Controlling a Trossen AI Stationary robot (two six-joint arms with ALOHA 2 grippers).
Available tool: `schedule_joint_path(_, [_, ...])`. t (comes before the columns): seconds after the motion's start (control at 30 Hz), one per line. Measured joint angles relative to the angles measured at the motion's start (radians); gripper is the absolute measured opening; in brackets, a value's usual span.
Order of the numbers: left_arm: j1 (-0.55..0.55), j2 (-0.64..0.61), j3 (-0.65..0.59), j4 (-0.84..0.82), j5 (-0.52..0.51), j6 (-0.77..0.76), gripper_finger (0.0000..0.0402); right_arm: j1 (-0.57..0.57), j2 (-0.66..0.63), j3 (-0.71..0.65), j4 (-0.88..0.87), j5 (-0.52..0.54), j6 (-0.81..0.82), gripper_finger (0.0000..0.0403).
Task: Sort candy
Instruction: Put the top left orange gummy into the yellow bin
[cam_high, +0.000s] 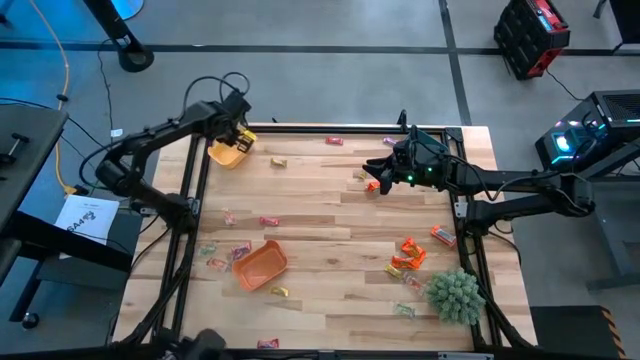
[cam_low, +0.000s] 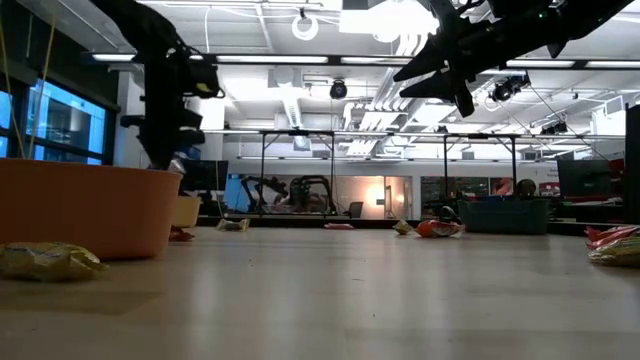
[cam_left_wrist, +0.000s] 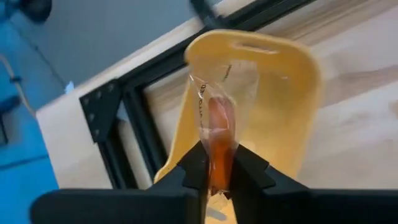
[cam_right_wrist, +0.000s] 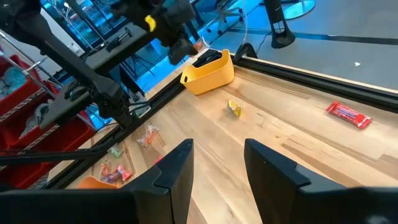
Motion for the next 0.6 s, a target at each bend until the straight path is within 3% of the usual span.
schedule_joint_path(0.3, [0.020,0.014,0.000,-0.047,0.015,-0.007,0.0137,0.000,0.000,0.000,0.000,-0.001,-0.003,0.0138])
schedule_joint_path(0.5, [0.016,0.011,0.000,-0.098,0.151,-0.027,0.0182,0.000,0.000,0.000,0.000,-0.004,-0.010,0.0138])
schedule_joint_path(0.6, [0.001,0.004,0.000,-0.152,0.277,-0.050,0.0192,0.000,0.000,0.000,0.000,-0.004,-0.008,0.0138])
